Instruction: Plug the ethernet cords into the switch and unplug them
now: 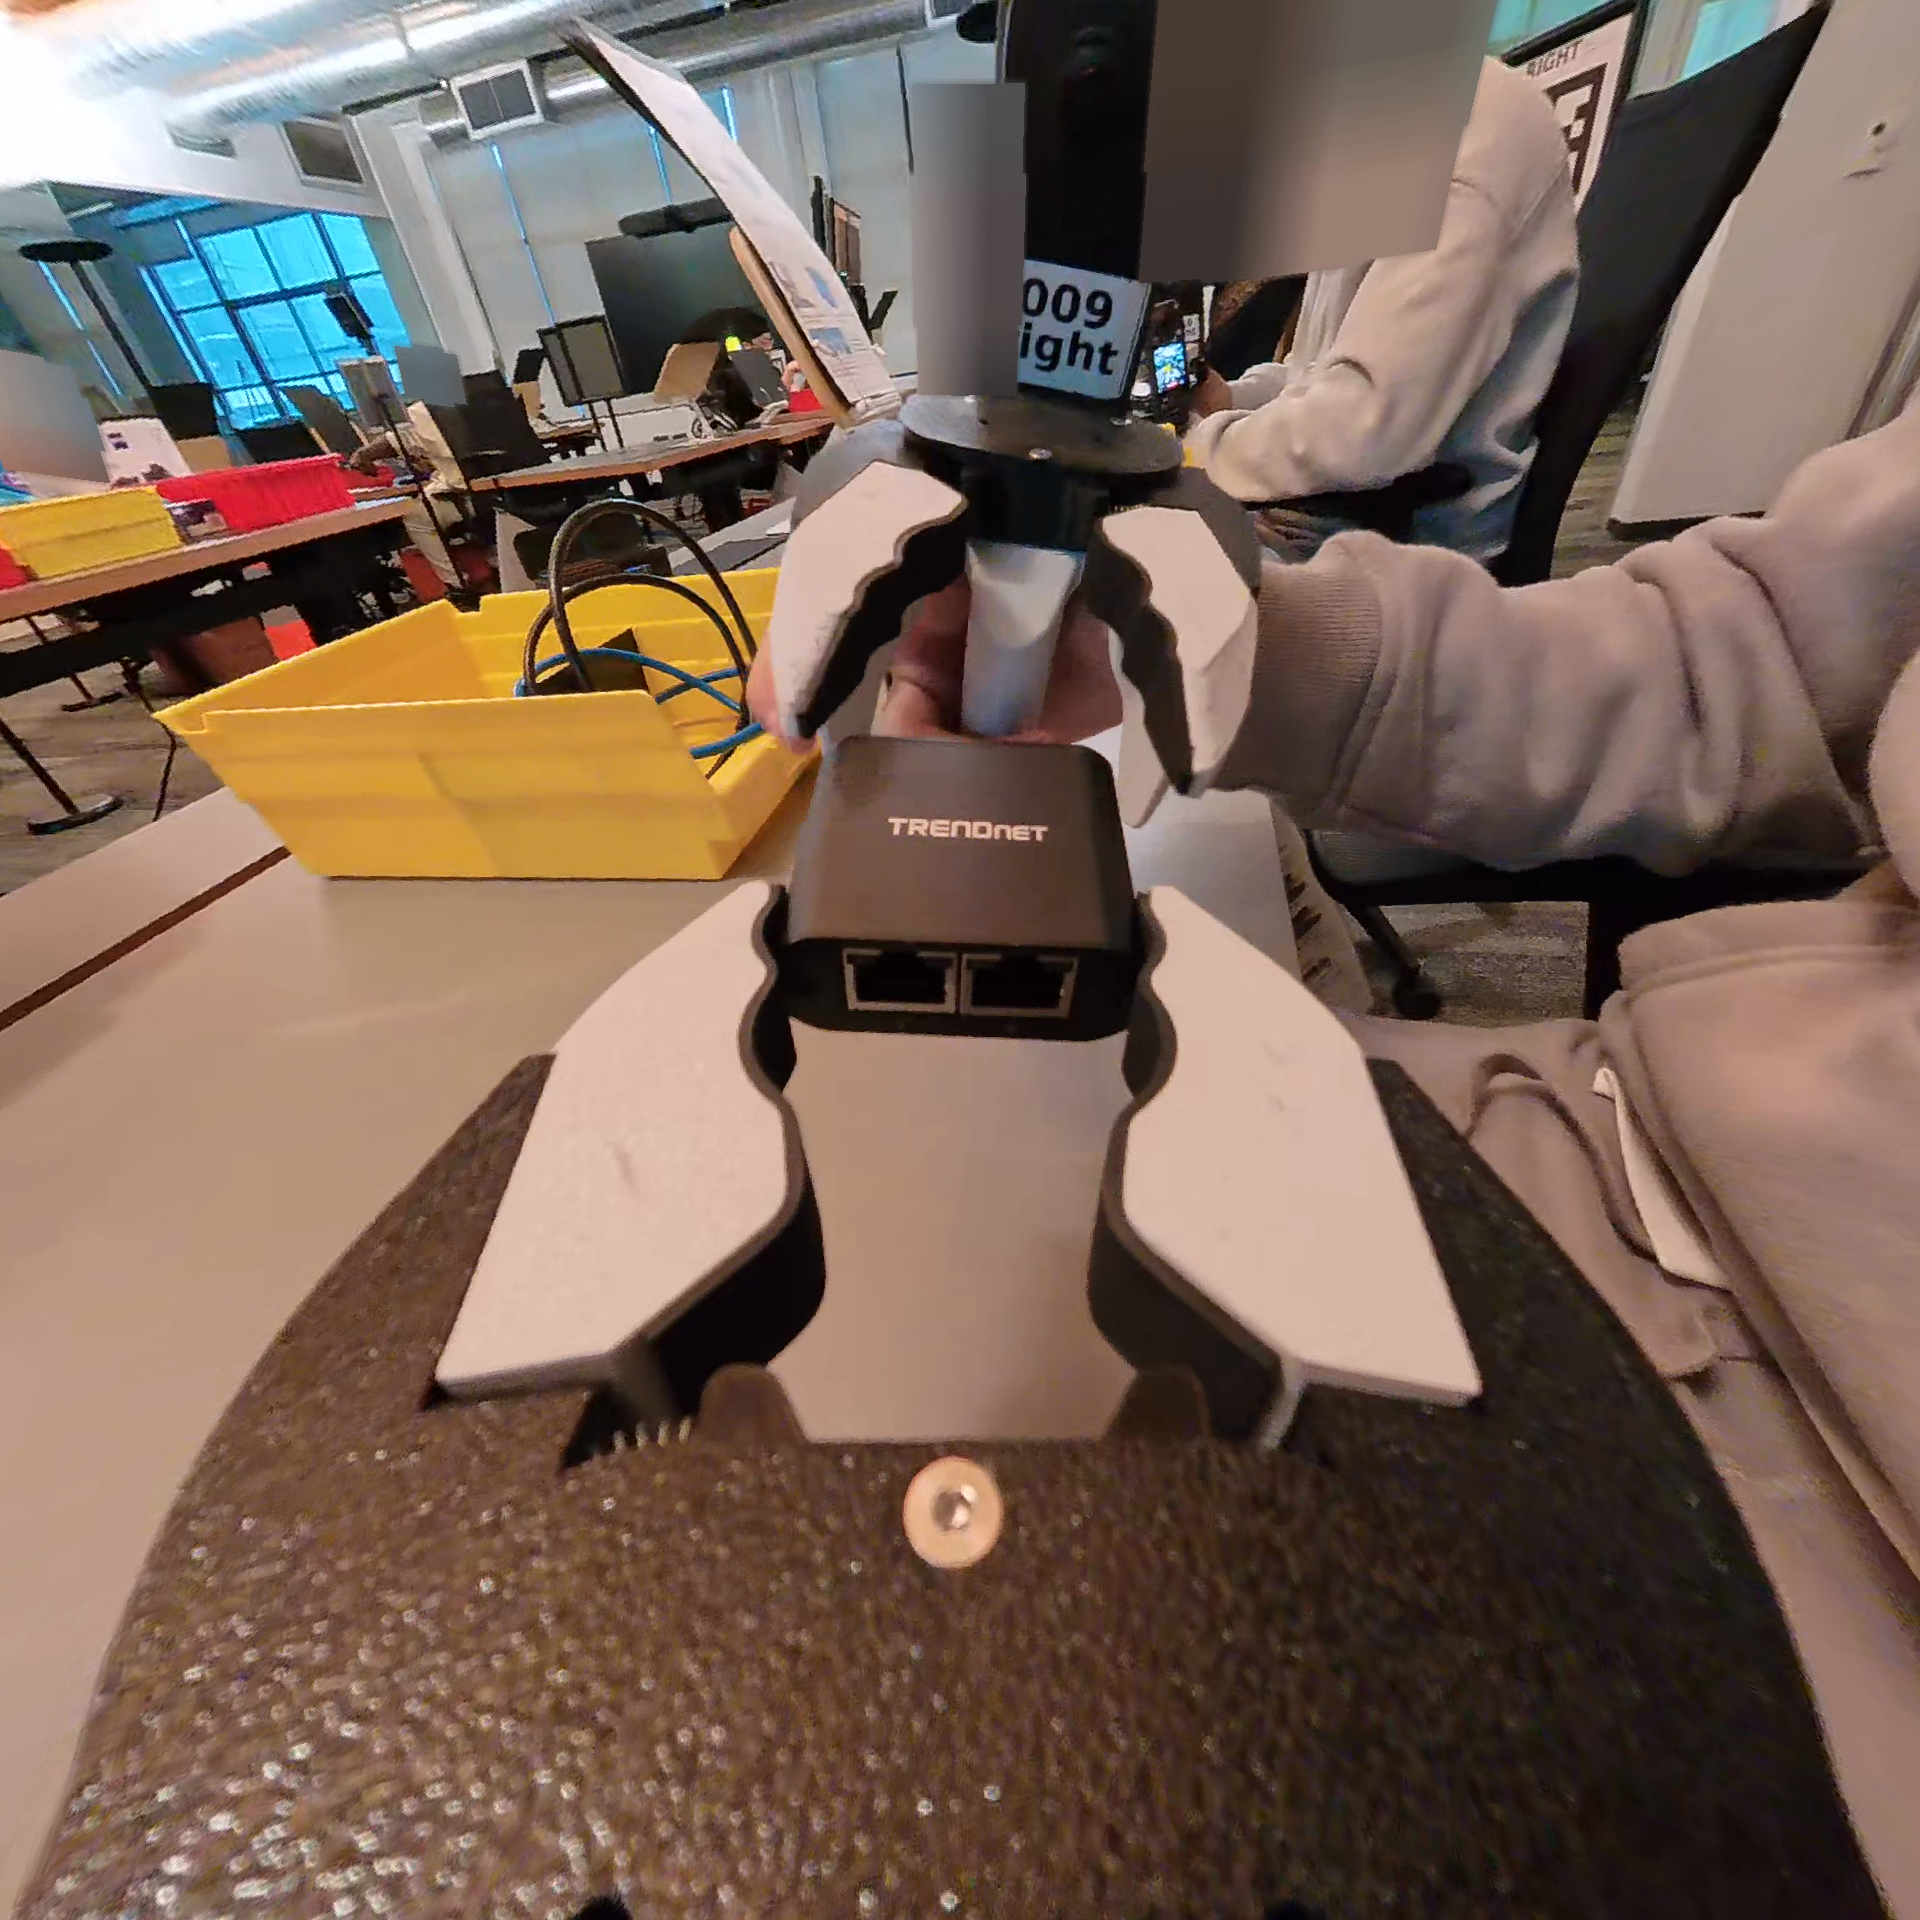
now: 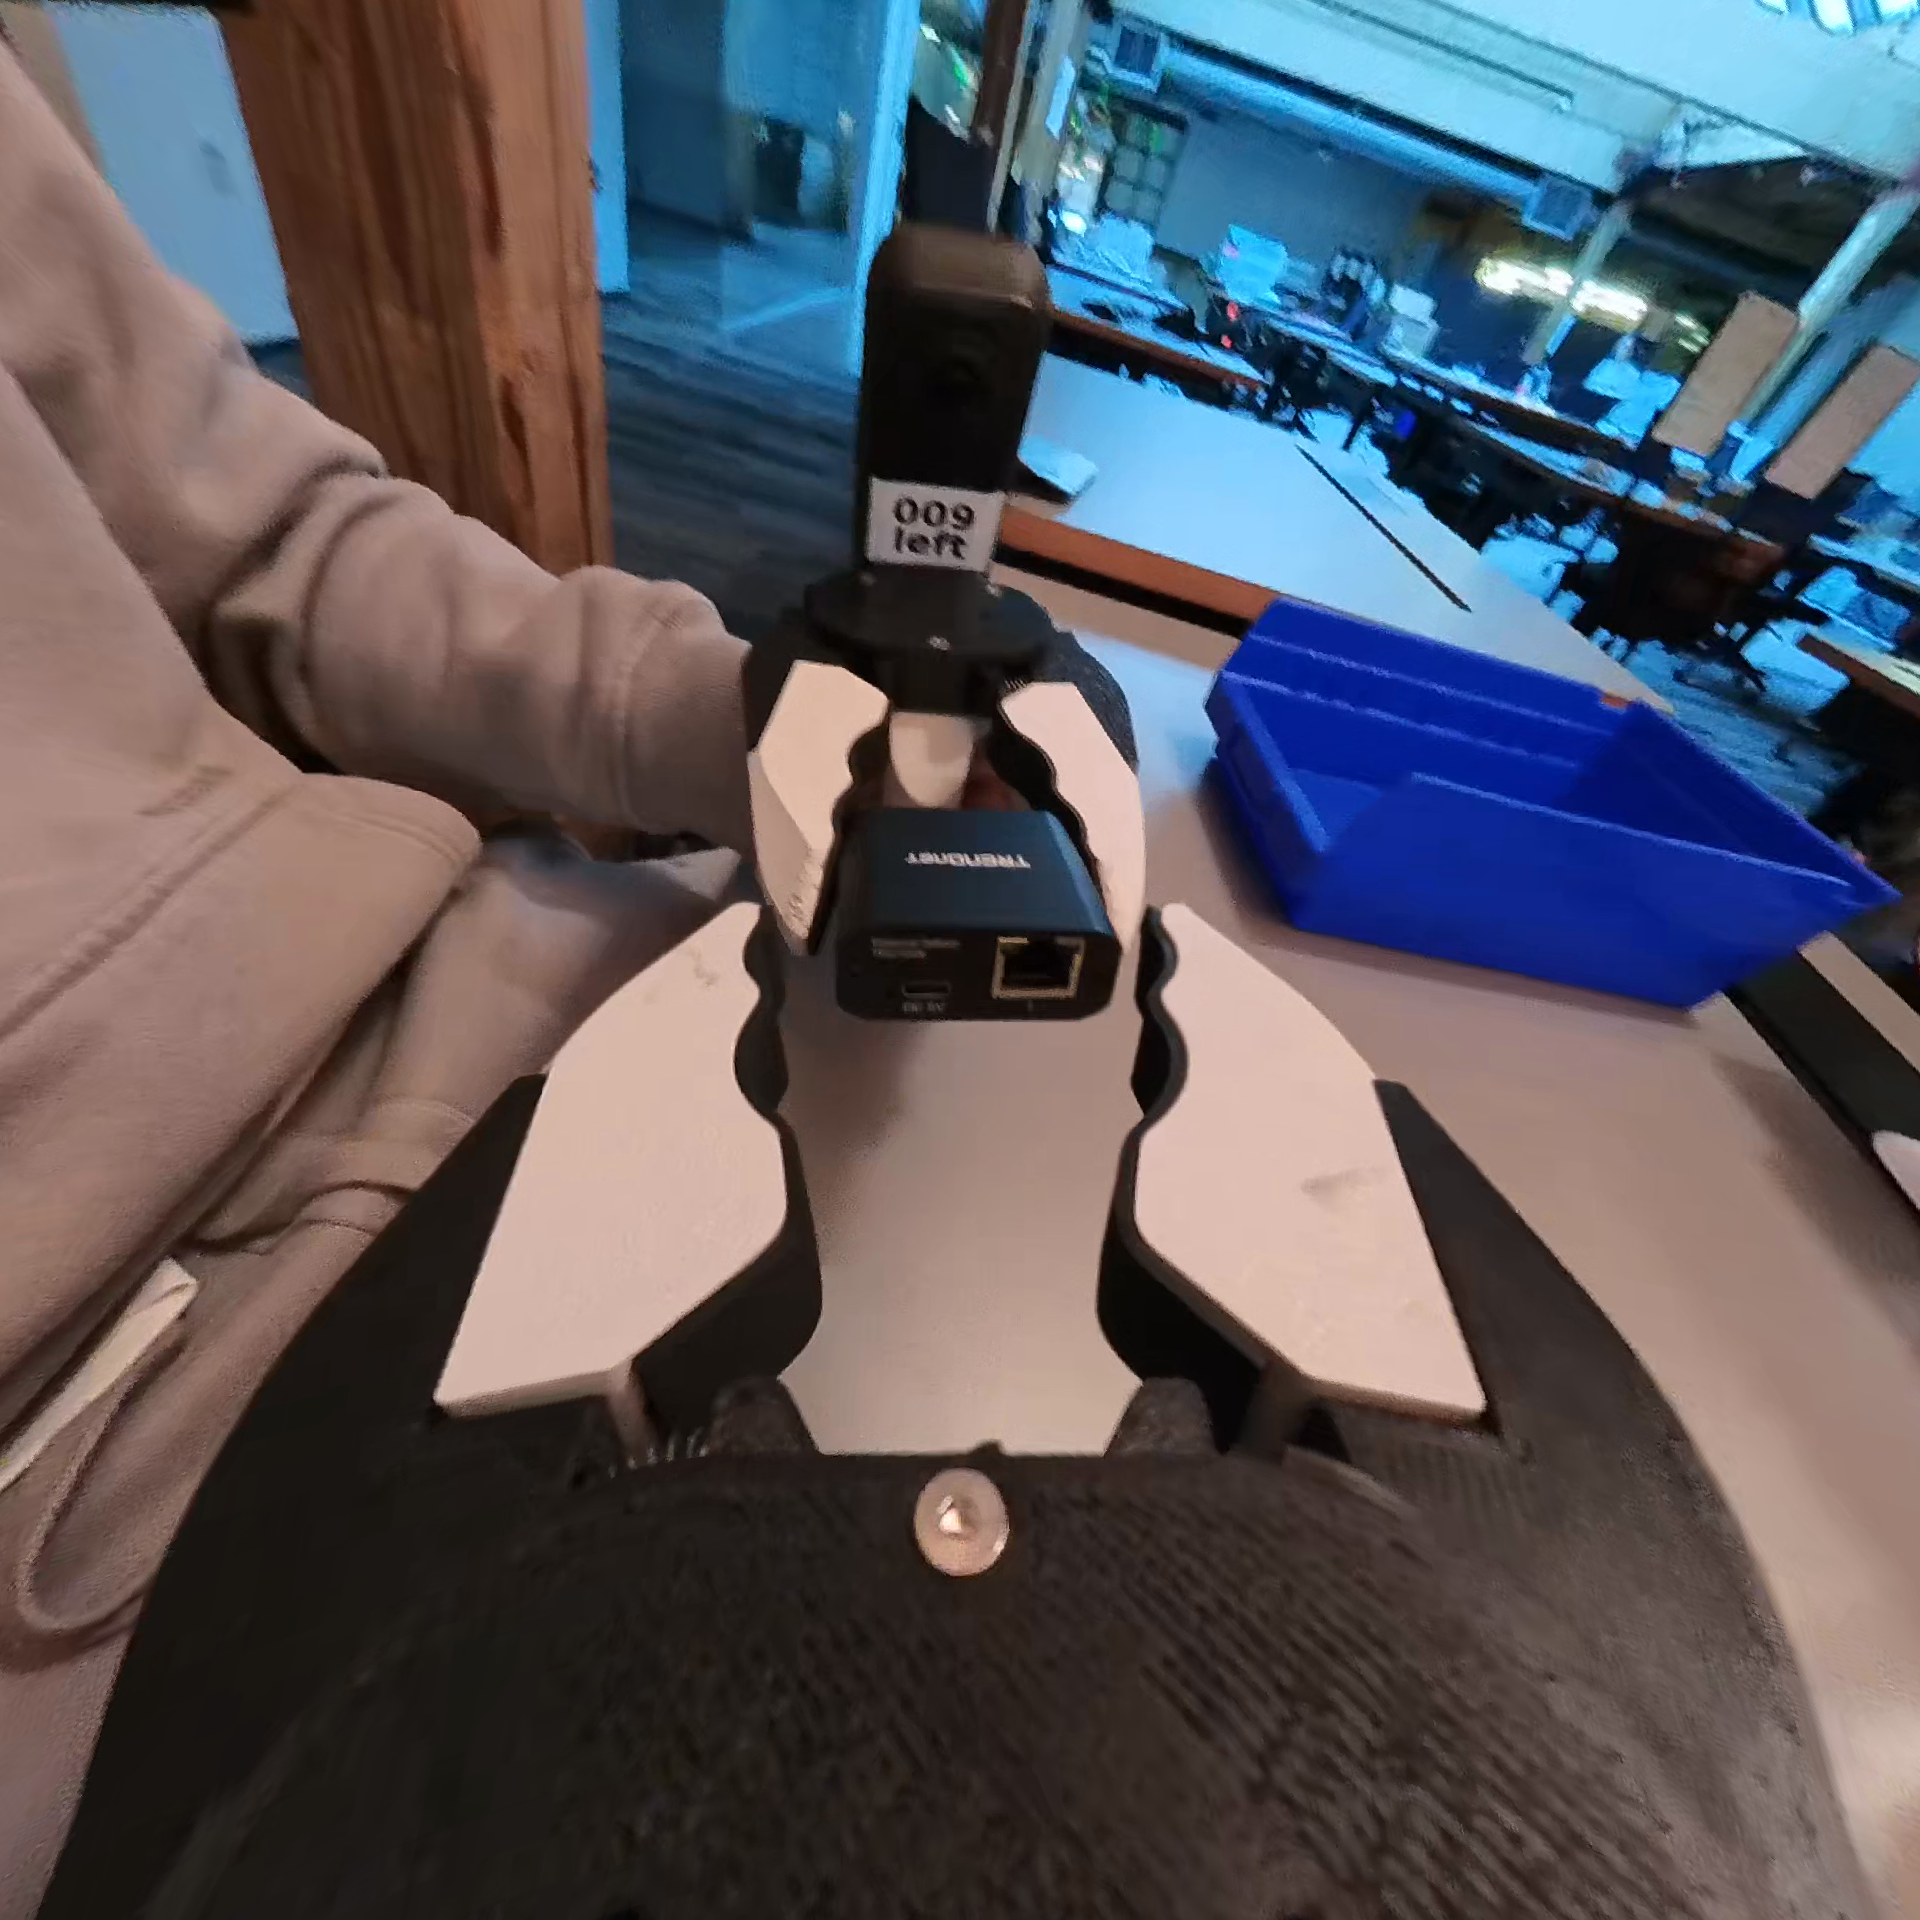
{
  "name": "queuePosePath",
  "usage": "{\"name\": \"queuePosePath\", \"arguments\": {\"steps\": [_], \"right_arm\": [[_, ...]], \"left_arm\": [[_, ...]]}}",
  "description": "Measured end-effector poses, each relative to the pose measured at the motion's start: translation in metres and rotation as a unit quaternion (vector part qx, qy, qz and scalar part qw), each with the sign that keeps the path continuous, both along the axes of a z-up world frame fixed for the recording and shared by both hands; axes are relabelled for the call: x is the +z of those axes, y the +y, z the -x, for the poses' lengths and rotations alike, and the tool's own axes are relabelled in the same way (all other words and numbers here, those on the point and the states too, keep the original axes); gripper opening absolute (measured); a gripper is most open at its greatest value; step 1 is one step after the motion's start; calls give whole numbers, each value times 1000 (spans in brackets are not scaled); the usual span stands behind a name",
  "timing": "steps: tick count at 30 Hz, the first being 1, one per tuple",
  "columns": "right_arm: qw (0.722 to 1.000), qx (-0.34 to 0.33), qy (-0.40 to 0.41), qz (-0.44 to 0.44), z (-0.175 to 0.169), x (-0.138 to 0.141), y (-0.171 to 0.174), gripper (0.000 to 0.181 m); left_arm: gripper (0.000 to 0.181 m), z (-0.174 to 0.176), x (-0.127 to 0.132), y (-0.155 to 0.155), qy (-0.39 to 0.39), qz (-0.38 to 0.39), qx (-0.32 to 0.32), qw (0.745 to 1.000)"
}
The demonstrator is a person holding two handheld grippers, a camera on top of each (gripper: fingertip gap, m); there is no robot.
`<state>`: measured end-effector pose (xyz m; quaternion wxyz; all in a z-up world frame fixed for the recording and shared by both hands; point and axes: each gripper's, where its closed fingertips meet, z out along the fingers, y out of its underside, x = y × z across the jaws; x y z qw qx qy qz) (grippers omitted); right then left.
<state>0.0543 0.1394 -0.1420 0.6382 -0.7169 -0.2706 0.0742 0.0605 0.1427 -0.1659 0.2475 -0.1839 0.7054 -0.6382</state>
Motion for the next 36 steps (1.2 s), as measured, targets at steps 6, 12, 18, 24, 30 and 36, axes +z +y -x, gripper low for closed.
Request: {"name": "queuePosePath", "arguments": {"steps": [6, 12, 18, 24, 30, 36], "right_arm": [[1000, 8, 0, 7, 7, -10, 8, 59], [999, 5, -17, 30, 6, -17, 11, 60], [997, -60, -45, 16, -28, -4, 4, 60], [899, -403, -139, 101, -228, 39, -34, 60], [784, -540, -165, 260, -387, 29, -62, 60], [701, -540, -187, 427, -442, -23, -75, 60]], "left_arm": [[61, 6, 0, -3, -2, 1, -15, 1000], [61, 5, -2, -2, -7, -10, -12, 1000], [91, -12, -7, 16, -24, -24, 74, 997], [81, -21, -10, 36, -7, 6, 112, 994], [77, -34, -25, 46, 26, 7, 131, 991], [76, -36, -28, 55, 49, 12, 135, 990]]}}
